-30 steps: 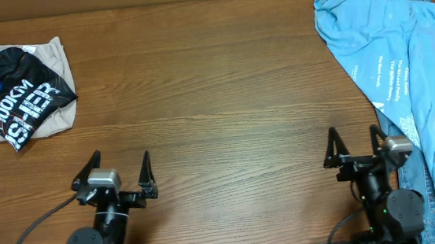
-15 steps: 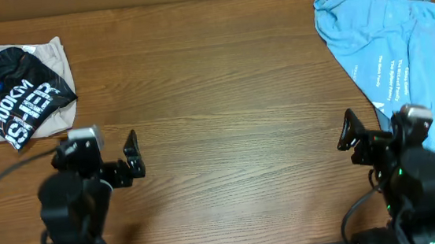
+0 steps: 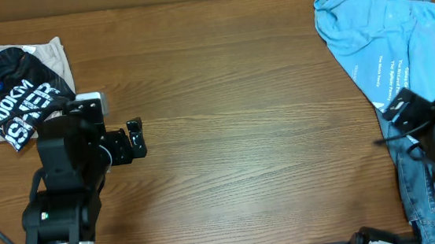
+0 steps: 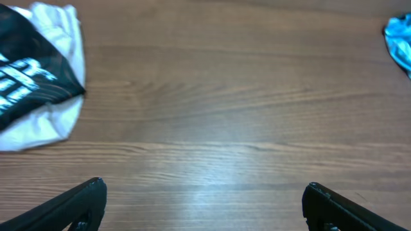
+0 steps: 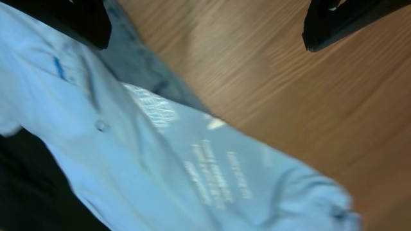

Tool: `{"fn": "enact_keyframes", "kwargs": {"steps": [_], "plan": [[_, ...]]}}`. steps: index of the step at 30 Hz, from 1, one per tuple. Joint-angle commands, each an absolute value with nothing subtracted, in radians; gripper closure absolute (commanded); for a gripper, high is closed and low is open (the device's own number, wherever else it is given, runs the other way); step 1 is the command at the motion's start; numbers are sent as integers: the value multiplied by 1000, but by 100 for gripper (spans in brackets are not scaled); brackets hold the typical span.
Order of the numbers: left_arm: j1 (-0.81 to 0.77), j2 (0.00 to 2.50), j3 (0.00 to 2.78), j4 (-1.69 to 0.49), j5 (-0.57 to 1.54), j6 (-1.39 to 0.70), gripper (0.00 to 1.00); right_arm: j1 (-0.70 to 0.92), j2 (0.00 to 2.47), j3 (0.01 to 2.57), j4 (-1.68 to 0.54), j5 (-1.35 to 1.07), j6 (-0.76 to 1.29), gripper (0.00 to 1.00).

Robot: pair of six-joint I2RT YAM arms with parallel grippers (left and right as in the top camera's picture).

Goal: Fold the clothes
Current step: 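Move the right gripper to the light blue T-shirt and grasp it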

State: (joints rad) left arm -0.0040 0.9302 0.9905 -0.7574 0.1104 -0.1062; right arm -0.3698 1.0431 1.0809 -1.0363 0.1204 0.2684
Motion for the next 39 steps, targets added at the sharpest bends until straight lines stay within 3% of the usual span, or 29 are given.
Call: {"fn": "enact_keyframes", "kwargs": {"steps": [1,8,20,21,22,23,25,26,32,34,35,39], "plan": [[1,945,1022,-759,182,-120,0,-481,1118,1112,-1042,88,253,0],[1,947,1022,-740,184,-120,0,-641,1346,1112,-1034,110,227,0],[1,947,1022,-740,184,-120,0,-646,1573,1112,-927,194,229,11],[1,947,1022,-740,184,-120,0,-646,1574,1112,-919,194,229,16],[1,947,1022,-740,184,-120,0,-646,1574,1112,-912,194,228,29],[1,947,1022,-740,184,-120,0,-646,1574,1112,-909,190,229,43],[1,947,1022,-739,184,-120,0,-646,1574,1112,-911,190,229,89],[1,947,1022,-738,184,-120,0,-646,1574,1112,-912,187,229,96],[1,947,1022,-726,177,-120,0,-646,1574,1112,-913,180,229,96],[1,947,1022,-729,177,-120,0,-646,1574,1112,-914,192,229,64],[1,947,1022,-729,177,-120,0,-646,1574,1112,-914,205,229,39],[1,947,1022,-728,177,-120,0,-646,1574,1112,-905,228,229,37]]}}
